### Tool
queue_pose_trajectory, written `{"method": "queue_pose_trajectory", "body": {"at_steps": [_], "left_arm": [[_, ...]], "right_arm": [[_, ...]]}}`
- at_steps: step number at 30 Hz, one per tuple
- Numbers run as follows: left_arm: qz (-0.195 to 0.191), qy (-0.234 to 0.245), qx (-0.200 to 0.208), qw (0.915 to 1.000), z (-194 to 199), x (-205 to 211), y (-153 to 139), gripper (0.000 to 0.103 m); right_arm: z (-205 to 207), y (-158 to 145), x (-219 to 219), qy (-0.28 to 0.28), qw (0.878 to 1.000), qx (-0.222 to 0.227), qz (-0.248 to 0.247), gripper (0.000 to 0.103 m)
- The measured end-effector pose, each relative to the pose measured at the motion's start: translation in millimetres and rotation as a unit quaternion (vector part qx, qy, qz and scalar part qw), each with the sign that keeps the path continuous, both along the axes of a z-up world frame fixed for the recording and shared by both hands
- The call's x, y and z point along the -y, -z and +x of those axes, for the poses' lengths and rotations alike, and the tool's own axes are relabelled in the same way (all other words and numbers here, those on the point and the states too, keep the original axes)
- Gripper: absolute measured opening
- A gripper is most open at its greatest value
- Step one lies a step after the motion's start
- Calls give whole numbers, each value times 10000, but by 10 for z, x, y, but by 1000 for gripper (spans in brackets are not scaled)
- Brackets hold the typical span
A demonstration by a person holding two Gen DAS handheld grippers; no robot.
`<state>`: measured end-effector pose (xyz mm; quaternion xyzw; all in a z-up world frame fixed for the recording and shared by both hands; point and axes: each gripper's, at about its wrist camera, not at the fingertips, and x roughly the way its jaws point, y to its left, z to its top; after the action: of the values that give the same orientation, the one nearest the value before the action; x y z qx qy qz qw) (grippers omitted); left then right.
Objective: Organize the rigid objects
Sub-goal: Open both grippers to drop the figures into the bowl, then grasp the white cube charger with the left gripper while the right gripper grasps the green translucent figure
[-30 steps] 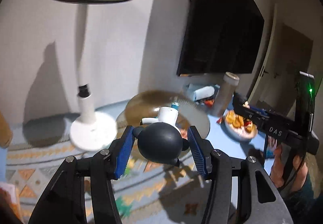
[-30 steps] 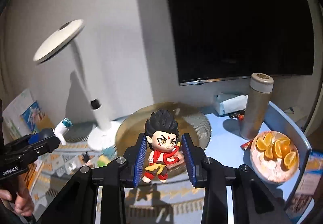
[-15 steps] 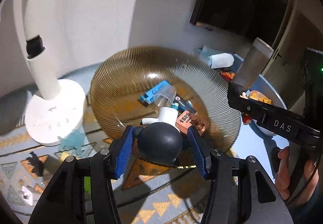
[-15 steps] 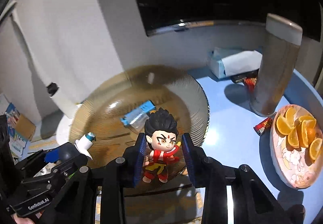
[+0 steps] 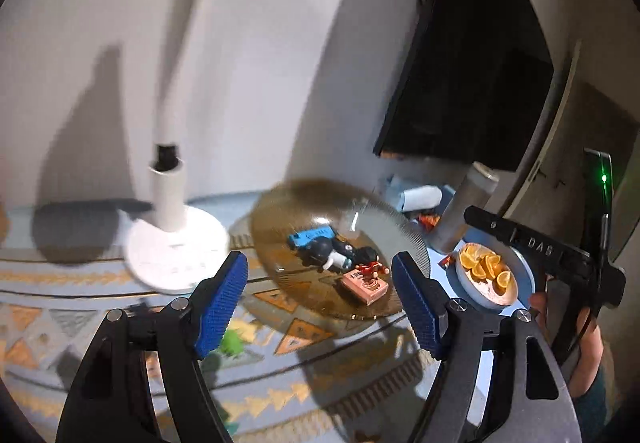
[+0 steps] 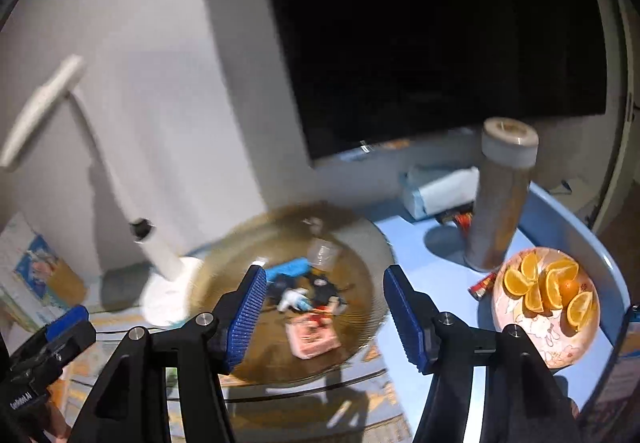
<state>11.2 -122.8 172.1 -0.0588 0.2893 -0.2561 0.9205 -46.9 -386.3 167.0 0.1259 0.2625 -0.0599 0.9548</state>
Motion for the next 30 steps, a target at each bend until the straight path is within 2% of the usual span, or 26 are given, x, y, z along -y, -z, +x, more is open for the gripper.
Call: {"method": "queue_pose_trajectory", "body": {"at_steps": [5, 8, 10, 11, 12, 14, 16, 18, 21, 23, 25, 30], "left_arm": [[3, -381, 518, 9979, -490, -477, -374, 73], [-95, -710, 750, 9946, -736, -872, -565, 84], [-24, -922, 847, 9921, -841, -1100, -602, 87], [99, -1104, 870, 9900, -894, -1229, -569, 87], [178, -1220, 847, 9887, -907, -1301, -520, 90], [354, -1510, 666, 9856, -904, -1486, -268, 91], [529, -1692, 437, 9832, -859, -1584, 26, 91], [745, -1814, -22, 9806, -735, -1636, 493, 91], [884, -1840, -467, 9778, -583, -1638, 1012, 91], [930, -1782, -632, 9775, -536, -1629, 1230, 91], [952, -1799, -698, 9766, -484, -1618, 1365, 91], [826, -1857, -830, 9756, -456, -1684, 1460, 91]], "right_arm": [[-345, -371, -468, -458, 9982, 359, -115, 63], [-482, -496, -751, -746, 9960, 475, -125, 64], [-540, -501, -935, -902, 9947, 478, -146, 67], [-567, -457, -1031, -972, 9941, 456, -138, 74], [-588, -398, -1098, -1009, 9939, 426, -132, 83], [-591, -153, -1258, -1091, 9936, 273, -135, 87], [-537, 183, -1375, -1179, 9930, 5, -124, 87], [-473, 621, -1471, -1258, 9916, -299, -82, 87], [-383, 1223, -1539, -1516, 9848, -788, 319, 87], [-361, 1434, -1560, -1580, 9818, -951, 456, 87], [-356, 1549, -1595, -1567, 9821, -993, 312, 87], [-354, 1599, -1685, -1653, 9815, -964, 14, 87]]}}
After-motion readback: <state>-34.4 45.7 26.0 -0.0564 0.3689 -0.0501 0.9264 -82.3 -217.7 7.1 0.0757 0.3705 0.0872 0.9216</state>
